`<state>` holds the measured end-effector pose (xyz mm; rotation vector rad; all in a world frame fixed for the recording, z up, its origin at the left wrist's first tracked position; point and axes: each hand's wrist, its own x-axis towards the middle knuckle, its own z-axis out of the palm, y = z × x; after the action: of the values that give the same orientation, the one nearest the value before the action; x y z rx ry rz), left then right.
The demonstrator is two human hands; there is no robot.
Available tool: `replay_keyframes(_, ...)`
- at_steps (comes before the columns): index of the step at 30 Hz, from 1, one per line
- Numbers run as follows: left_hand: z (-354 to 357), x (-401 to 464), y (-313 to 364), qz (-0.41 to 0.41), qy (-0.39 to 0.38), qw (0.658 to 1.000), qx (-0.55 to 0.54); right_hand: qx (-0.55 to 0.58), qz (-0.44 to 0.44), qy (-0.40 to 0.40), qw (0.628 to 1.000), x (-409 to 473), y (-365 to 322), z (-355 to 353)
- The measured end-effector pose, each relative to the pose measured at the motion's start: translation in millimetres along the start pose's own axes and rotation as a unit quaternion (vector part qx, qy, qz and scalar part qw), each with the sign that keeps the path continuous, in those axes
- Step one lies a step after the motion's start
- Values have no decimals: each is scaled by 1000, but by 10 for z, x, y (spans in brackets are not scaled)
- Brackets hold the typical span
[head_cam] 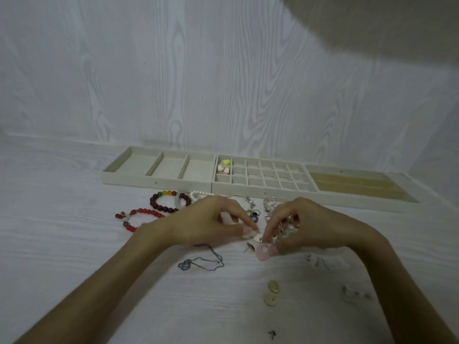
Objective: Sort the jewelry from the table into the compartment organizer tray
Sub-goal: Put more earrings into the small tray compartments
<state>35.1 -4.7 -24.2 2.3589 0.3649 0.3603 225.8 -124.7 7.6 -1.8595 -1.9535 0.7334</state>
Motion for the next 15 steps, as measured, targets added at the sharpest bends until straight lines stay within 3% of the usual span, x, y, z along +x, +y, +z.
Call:
replay_keyframes(4,106,12,3,10,-35,998,44,-66,28,-24,997,-9,-20,82)
replay_keyframes(9,37,13,-96,10,-7,997,81,-107,28,8,994,47,-31,159)
replay_keyframes(13,-28,3,-124,-19,39,995,88,-59,24,29,998,57,6,155)
replay_keyframes(15,-26,12,-101,-27,64,997,28,-27,12,45,999,46,9,113)
